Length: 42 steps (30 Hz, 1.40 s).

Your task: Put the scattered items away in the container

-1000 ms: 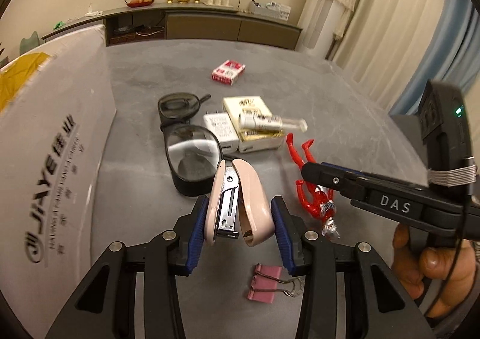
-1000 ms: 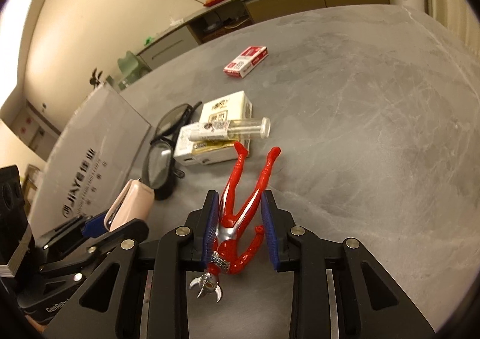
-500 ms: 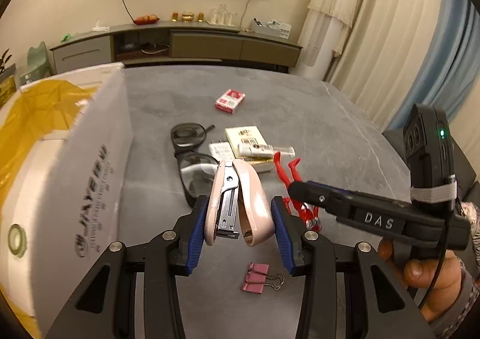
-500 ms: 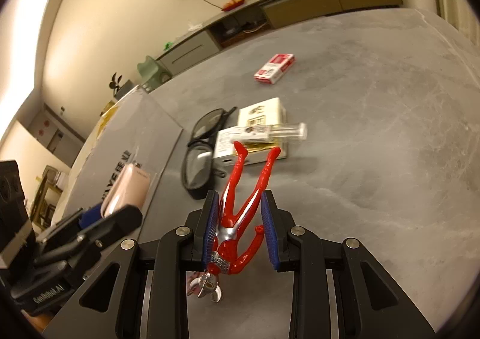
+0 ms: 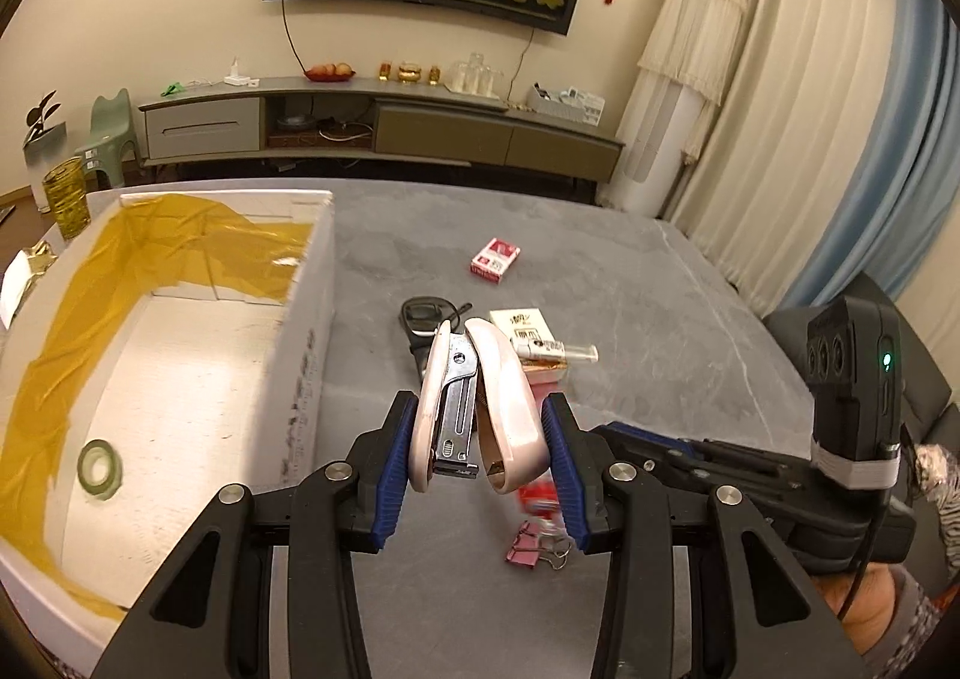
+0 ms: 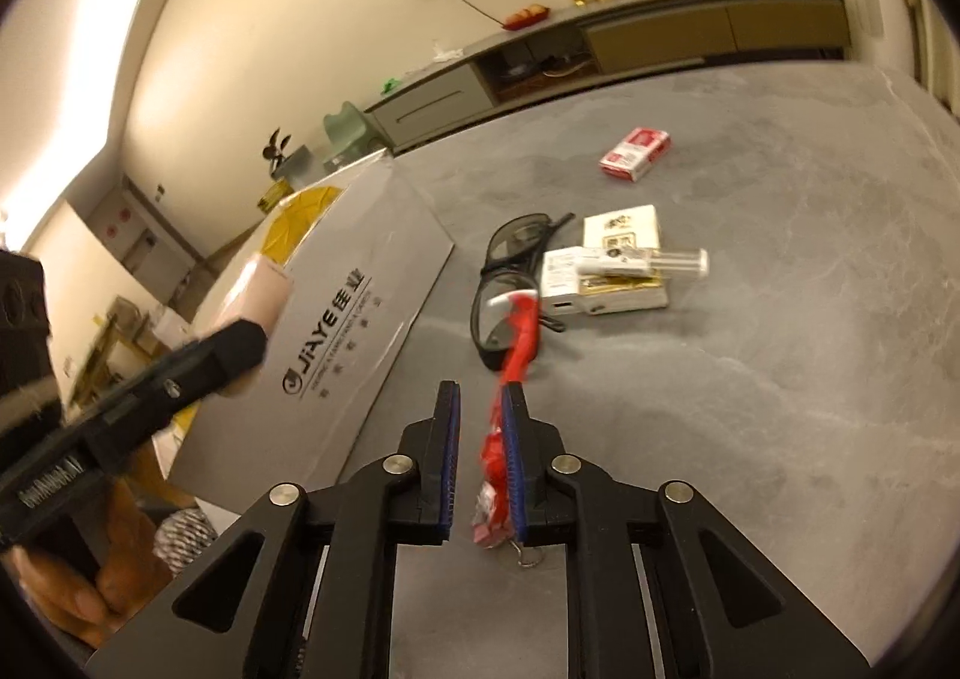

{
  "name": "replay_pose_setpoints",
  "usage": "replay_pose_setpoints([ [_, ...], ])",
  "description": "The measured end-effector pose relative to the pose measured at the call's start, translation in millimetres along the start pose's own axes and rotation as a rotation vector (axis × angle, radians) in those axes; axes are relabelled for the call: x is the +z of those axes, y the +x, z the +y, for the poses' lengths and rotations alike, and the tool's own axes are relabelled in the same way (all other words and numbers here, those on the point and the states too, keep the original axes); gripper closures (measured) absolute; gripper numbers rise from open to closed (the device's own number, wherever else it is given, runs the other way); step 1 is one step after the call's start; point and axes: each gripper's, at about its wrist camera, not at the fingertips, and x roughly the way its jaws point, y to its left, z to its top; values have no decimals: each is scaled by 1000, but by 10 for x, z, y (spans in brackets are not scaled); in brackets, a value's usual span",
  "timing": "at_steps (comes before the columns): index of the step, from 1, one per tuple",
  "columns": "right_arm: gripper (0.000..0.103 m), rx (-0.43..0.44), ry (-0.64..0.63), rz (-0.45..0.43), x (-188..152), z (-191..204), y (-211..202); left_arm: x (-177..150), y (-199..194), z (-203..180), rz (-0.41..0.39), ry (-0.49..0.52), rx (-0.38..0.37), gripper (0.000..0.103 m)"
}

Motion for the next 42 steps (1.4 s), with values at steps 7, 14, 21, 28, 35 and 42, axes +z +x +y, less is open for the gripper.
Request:
replay_pose_setpoints([
  [7, 86, -65, 16, 36, -79, -71, 193, -26, -209, 248, -30, -51, 17, 60],
  [14, 63, -141, 42, 40, -29, -195, 343, -51, -306, 449, -40, -95, 3, 59],
  [21, 60, -132, -5, 85, 80, -123, 560, -4, -323, 498, -58, -94, -16, 59],
  [28, 63, -213, -102, 156, 242, -230, 900, 40, -311, 611, -64, -112, -41, 60],
  [35, 59, -122, -92, 124, 243, -26, 777, 93, -299, 760, -82, -136, -65, 60],
  [42, 64, -108, -193, 236, 37, -48, 731, 63, -338, 857, -90, -156, -93, 60],
])
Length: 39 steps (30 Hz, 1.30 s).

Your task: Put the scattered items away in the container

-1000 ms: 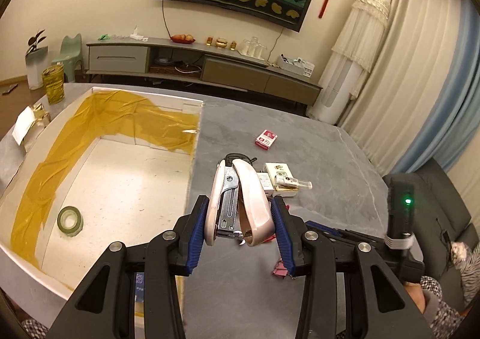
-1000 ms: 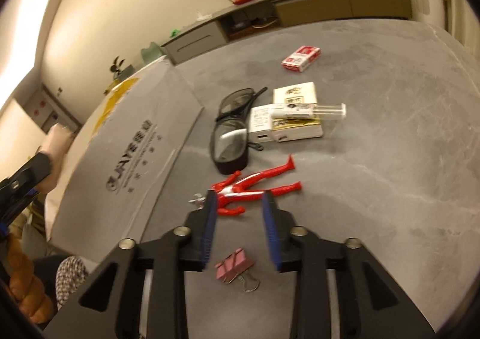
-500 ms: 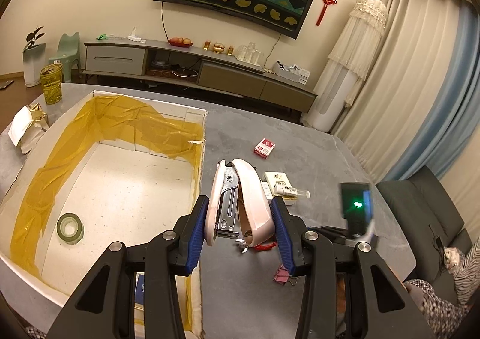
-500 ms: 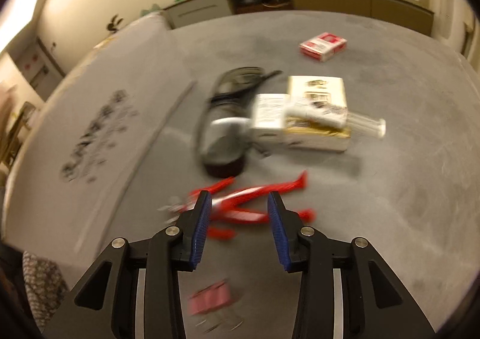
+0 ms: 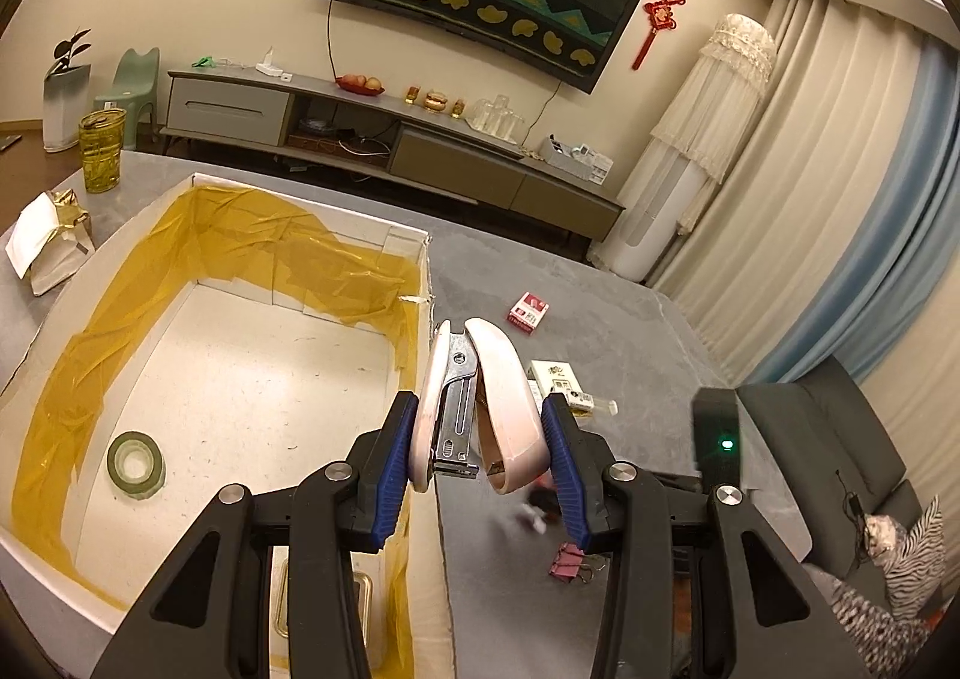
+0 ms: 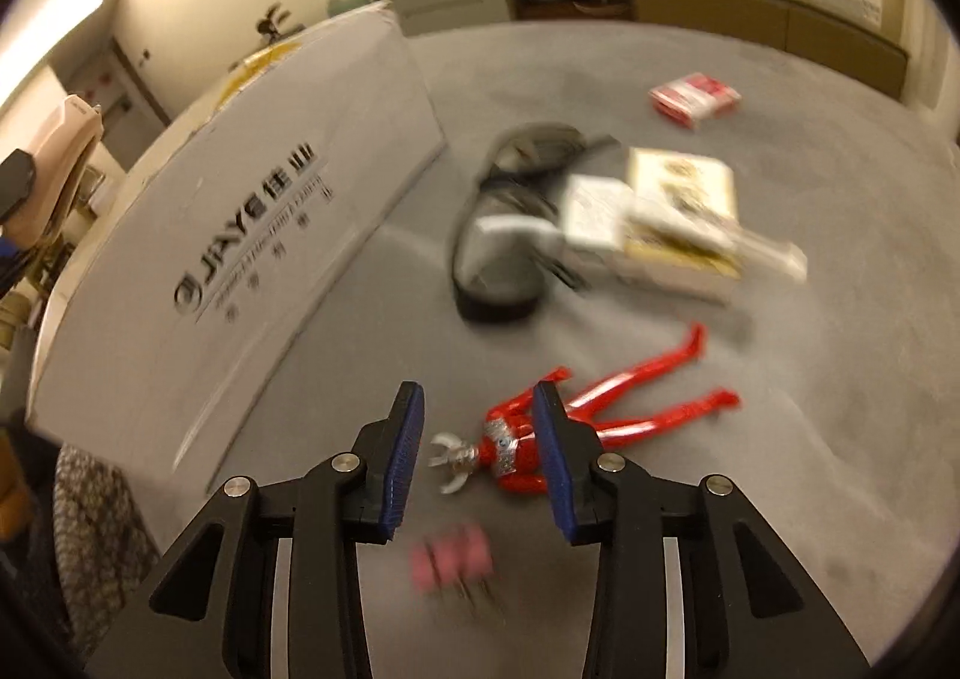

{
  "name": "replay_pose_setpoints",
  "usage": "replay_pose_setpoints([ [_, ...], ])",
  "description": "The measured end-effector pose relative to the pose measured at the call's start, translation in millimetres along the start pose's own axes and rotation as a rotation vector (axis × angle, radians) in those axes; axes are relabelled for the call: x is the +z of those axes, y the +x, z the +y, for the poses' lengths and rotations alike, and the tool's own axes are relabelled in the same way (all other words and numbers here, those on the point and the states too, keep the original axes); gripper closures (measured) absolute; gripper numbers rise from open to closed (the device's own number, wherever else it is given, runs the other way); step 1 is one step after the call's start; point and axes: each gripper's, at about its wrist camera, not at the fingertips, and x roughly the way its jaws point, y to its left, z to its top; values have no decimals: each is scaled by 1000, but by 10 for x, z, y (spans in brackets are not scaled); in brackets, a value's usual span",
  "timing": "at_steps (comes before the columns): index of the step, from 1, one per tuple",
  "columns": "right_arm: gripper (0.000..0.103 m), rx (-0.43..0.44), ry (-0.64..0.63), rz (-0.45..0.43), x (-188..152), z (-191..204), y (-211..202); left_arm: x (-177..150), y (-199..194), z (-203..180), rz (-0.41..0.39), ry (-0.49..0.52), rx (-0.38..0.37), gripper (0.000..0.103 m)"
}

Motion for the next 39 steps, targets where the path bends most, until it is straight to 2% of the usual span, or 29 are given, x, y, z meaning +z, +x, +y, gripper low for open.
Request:
replay_pose_setpoints([
  [3, 62, -94, 37, -44, -118, -197, -280, 9, -30, -16, -10, 9, -22, 60],
  [5, 61, -143, 125, -80, -168, -346, -412, 2, -26, -45, -11, 20, -33, 59],
  [8, 59, -163, 239, -67, -181, -439, -318, -15, 4, -68, -3, 19, -50, 60],
  [11, 58, -163, 289, -33, -110, -404, -32, -19, 8, -55, 1, 10, -53, 60],
  [12, 54, -172, 277, -33, -70, -347, 57, -23, -8, -50, 0, 10, -52, 60],
  [15, 53, -190, 147, -38, 66, -121, 208, -18, -42, -29, -2, 11, -50, 59],
  [18, 54, -182, 97, -32, 70, -18, 238, -11, -60, 6, -5, 13, -46, 60],
  [21, 62, -172, 39, -36, 28, 122, 247, 3, -52, 68, -9, 1, -45, 59],
  [24, 67, -173, 45, -41, 35, 150, 254, 11, -11, 109, -4, -13, -46, 59],
  [34, 73, -184, 77, -59, 40, 187, 227, 34, -45, 182, -16, -23, -52, 60],
  [35, 79, -186, 77, -64, 45, 190, 201, 39, -56, 188, -18, -24, -53, 60],
  [36, 92, -189, 79, -71, 54, 191, 164, 42, -64, 192, -19, -24, -53, 59],
  [37, 95, -192, 82, -70, 73, 185, 150, 45, -69, 196, -20, -23, -53, 60],
  [39, 95, -193, 78, -59, 76, 182, 146, 51, -77, 203, -22, -27, -56, 60],
])
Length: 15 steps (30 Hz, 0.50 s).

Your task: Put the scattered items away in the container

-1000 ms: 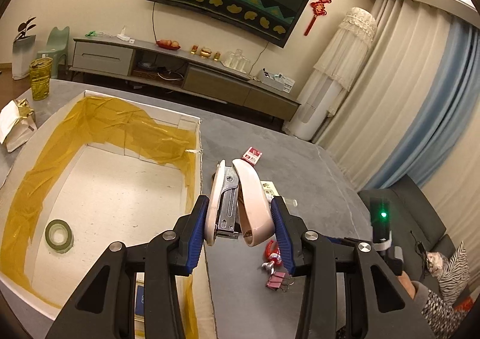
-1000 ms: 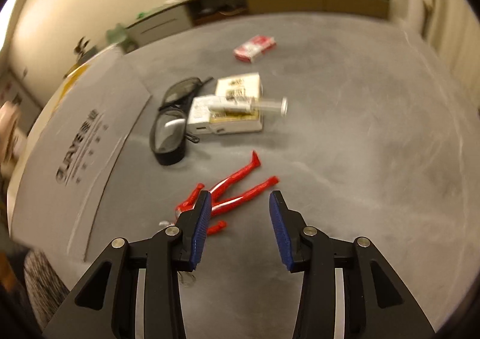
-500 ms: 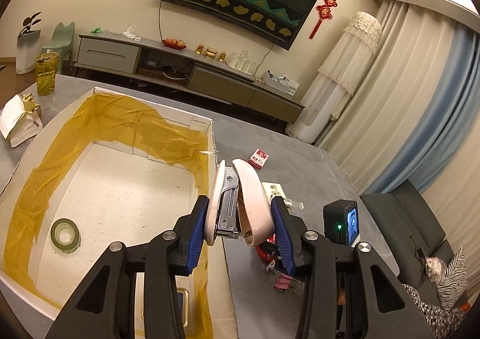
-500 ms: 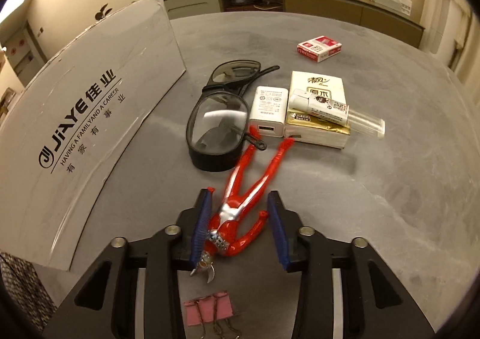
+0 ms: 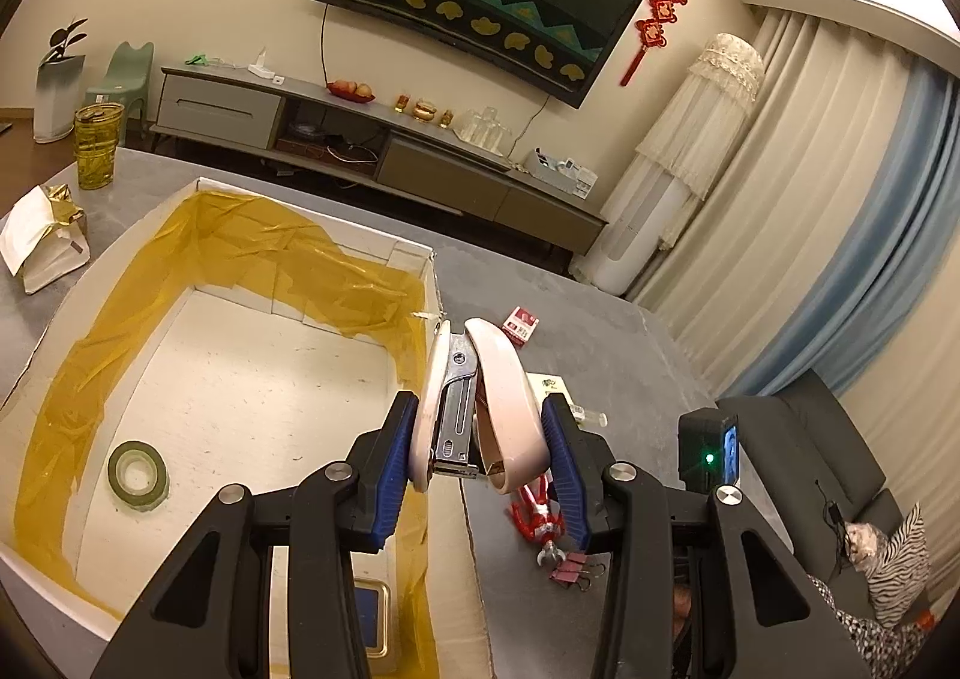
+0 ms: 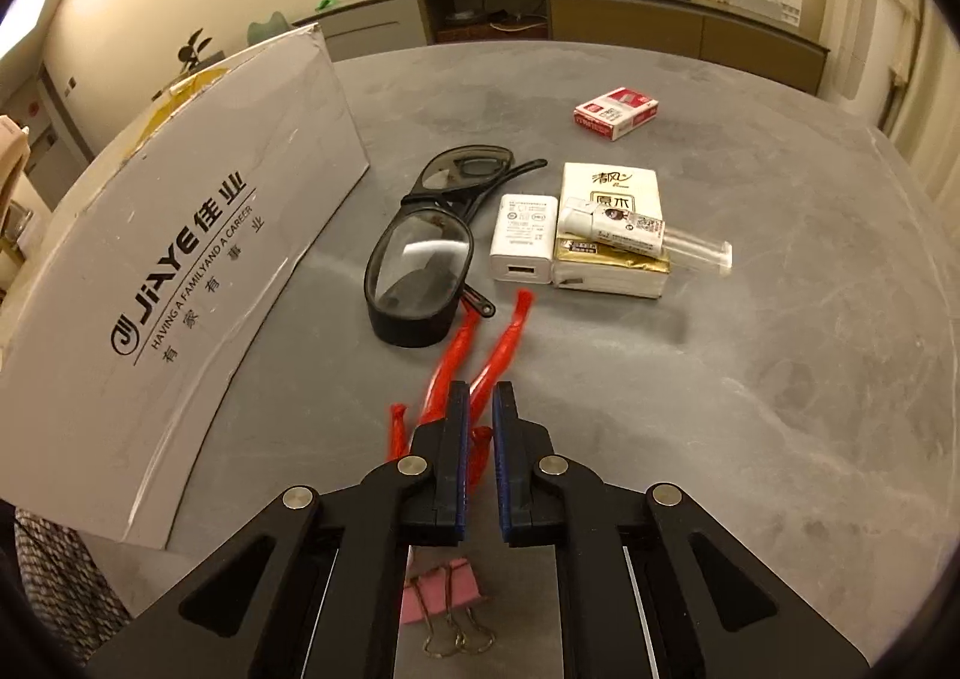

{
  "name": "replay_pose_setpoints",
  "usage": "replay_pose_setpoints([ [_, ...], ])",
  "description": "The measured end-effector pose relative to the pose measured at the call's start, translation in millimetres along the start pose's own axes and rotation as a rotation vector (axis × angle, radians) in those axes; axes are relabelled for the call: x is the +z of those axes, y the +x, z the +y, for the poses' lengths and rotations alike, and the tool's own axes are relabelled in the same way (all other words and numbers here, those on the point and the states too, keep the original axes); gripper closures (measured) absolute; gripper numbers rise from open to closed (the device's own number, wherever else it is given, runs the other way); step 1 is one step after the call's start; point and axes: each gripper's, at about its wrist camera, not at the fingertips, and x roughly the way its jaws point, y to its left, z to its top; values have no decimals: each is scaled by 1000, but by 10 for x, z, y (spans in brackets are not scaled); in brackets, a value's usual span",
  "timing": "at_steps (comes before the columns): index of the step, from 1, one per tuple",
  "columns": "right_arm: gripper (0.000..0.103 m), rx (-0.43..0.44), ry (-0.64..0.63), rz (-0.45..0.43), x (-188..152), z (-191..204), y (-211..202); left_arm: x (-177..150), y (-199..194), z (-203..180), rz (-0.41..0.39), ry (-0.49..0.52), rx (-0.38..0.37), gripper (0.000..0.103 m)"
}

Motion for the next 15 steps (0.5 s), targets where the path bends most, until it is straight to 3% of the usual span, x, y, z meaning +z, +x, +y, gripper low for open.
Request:
replay_pose_setpoints([
  [4, 91, -21, 19, 2, -52, 11, 20, 5, -44, -21, -8, 5, -5, 60],
  [6, 58, -14, 42, -6, -45, 27, 24, 8, -73, -20, -12, 7, -3, 60],
  [7, 57, -11, 48, -10, -33, 48, 35, 9, -83, -14, -13, 6, -3, 60],
  [11, 56, -17, 11, 21, 0, 178, 228, 16, -101, 29, -14, 0, 5, 59],
  [13, 56, -63, -56, 13, -18, 307, 281, 15, -105, 50, -13, -2, 9, 60],
  [15, 83, -67, -101, 4, -36, 399, 273, 14, -107, 67, -14, -4, 10, 59],
])
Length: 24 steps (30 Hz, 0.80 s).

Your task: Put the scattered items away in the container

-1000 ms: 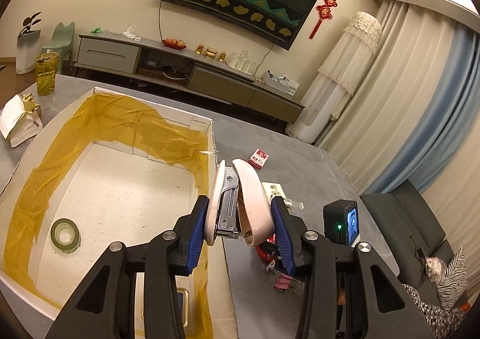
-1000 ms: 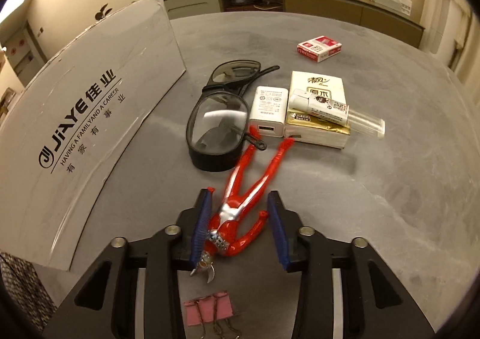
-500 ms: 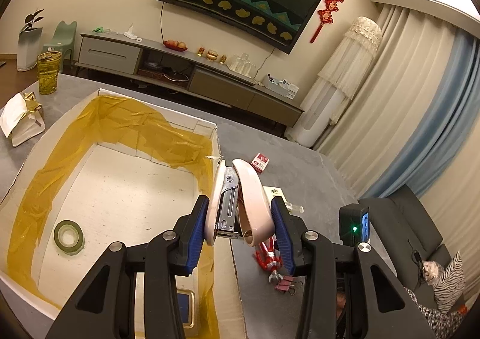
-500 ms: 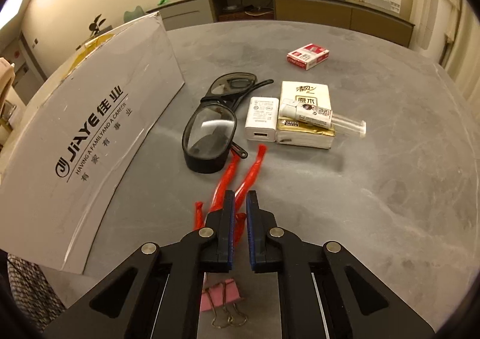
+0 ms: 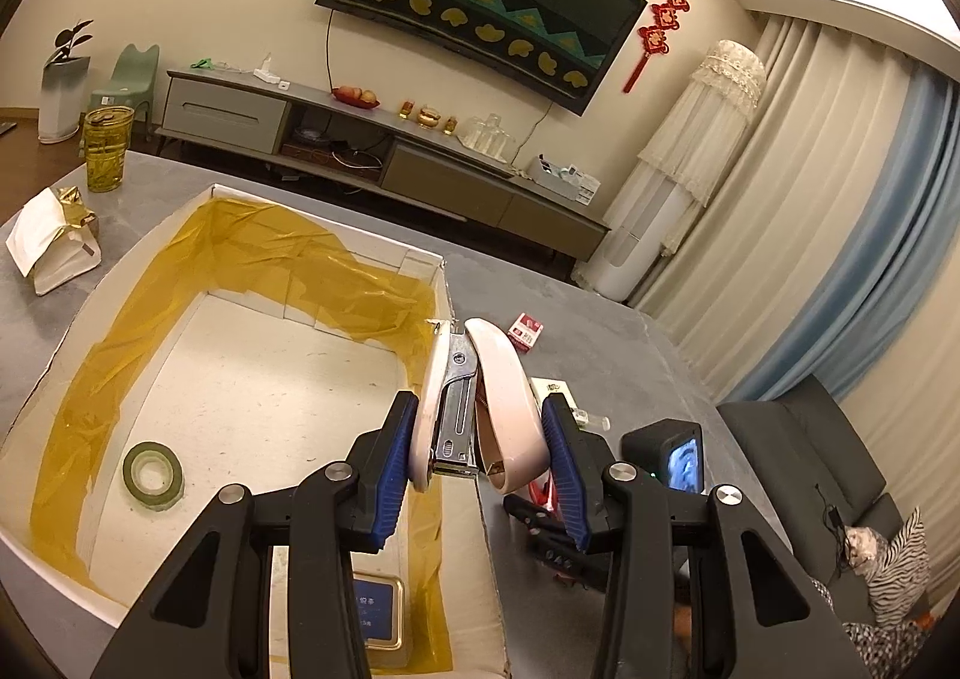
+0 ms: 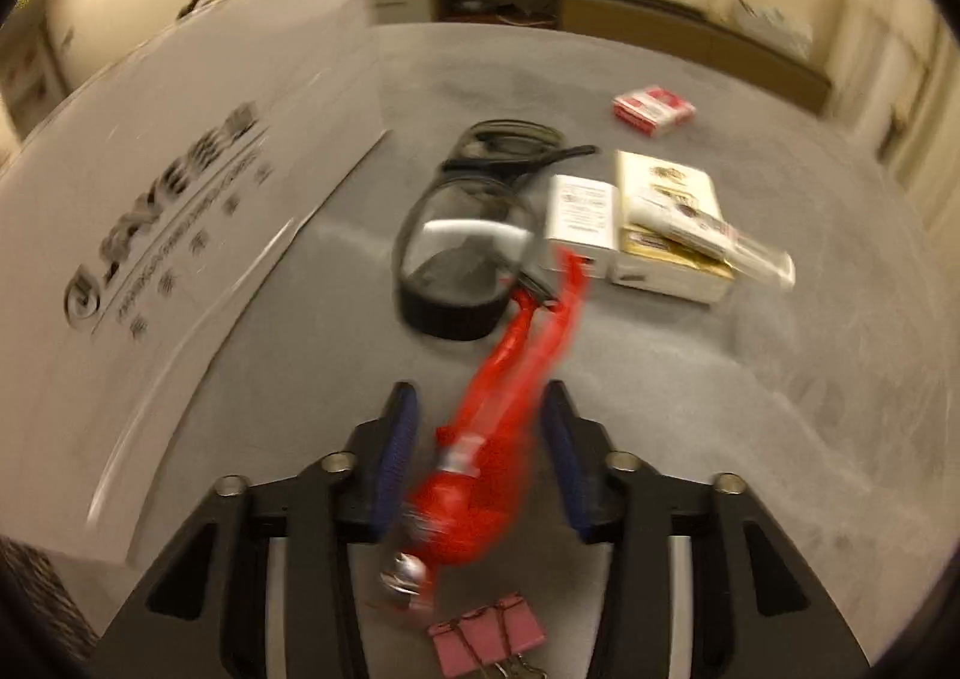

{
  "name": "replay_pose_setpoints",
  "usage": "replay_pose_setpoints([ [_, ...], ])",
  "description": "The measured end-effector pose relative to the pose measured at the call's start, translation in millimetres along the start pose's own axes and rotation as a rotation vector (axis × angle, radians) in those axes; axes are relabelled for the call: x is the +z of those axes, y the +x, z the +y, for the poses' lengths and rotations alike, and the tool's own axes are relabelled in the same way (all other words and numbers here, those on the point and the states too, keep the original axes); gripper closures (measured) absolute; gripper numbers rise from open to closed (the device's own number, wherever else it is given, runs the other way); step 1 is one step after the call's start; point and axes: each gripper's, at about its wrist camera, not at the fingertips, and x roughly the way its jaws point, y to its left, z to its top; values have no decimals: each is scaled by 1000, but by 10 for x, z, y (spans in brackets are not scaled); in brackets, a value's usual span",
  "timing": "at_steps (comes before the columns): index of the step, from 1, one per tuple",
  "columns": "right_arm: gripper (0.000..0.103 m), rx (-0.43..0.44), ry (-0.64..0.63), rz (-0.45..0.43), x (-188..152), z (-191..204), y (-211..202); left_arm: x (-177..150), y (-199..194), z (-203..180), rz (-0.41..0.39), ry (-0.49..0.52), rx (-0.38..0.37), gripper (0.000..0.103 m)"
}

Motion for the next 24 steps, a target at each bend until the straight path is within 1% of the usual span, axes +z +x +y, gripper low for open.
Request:
replay_pose_setpoints([
  [2, 87, 3, 11, 6, -7, -2, -19, -1, 4, 20, 1, -3, 0, 59],
  [5, 87, 7, 32, 4, -61, -42, -65, -10, 5, 55, 3, -12, -1, 59],
  [8, 87, 31, 84, 13, -110, -135, -128, -17, -11, 75, 2, -16, -3, 60],
  [13, 87, 43, 143, 3, -122, -259, -337, -24, -49, 109, 0, -29, -14, 60],
  [19, 87, 36, 181, -33, -60, -327, -574, -41, -107, 163, -2, -53, -25, 60],
  [22, 87, 47, 180, -66, -6, -279, -739, -46, -153, 182, -7, -58, -27, 60],
  [24, 87, 68, 160, -99, 59, -169, -906, -50, -177, 203, -11, -60, -23, 59],
])
